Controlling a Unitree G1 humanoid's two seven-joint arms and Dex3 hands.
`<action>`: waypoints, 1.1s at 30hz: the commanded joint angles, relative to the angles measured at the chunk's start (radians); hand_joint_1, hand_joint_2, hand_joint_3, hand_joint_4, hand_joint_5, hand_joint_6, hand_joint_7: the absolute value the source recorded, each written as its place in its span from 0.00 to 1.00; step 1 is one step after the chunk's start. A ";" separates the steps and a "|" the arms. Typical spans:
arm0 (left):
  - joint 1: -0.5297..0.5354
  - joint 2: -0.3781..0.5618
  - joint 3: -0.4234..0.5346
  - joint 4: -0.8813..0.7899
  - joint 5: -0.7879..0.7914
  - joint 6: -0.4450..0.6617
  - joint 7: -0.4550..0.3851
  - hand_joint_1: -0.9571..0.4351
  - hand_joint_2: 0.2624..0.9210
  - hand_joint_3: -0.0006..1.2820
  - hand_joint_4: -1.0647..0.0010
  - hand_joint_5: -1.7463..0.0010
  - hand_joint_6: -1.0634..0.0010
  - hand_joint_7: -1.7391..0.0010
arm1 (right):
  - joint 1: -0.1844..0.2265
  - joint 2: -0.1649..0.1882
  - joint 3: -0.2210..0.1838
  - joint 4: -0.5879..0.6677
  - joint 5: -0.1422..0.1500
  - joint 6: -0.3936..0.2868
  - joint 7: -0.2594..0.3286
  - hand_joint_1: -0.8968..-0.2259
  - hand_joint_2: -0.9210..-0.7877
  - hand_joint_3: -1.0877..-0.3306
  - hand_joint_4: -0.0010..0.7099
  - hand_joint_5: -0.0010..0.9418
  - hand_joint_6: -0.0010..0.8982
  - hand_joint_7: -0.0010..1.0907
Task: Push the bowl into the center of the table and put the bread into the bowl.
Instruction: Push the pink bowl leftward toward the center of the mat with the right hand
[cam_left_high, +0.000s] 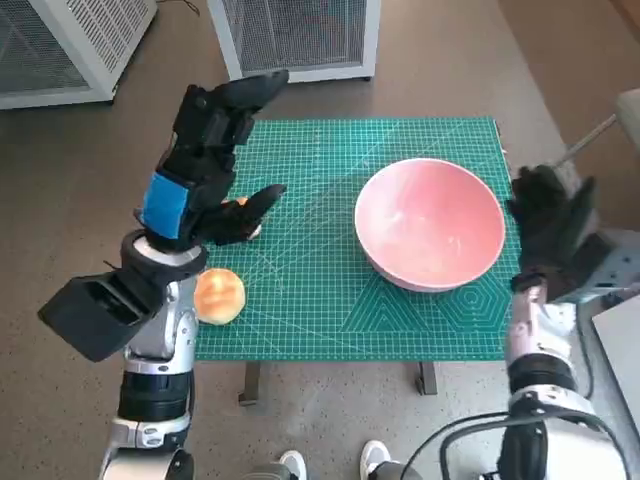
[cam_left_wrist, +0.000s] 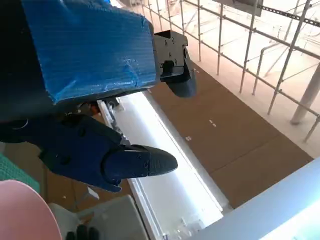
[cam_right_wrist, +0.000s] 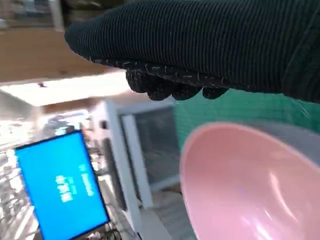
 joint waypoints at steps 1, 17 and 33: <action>0.018 0.016 0.012 -0.010 -0.007 -0.010 -0.003 0.30 1.00 0.29 0.98 0.70 1.00 0.50 | -0.006 0.041 -0.017 0.017 0.010 0.037 0.000 0.59 0.00 0.62 0.24 0.02 0.05 0.40; 0.058 0.045 0.042 -0.020 -0.005 -0.015 0.002 0.28 1.00 0.27 0.84 0.86 0.97 0.55 | -0.073 0.127 -0.020 0.019 -0.003 0.064 0.009 0.64 0.00 0.59 0.25 0.01 0.07 0.38; 0.091 0.056 0.068 -0.047 -0.009 -0.011 0.015 0.25 1.00 0.26 0.75 0.97 0.88 0.66 | -0.142 0.197 -0.018 0.025 -0.014 0.085 0.019 0.68 0.00 0.55 0.20 0.00 0.05 0.38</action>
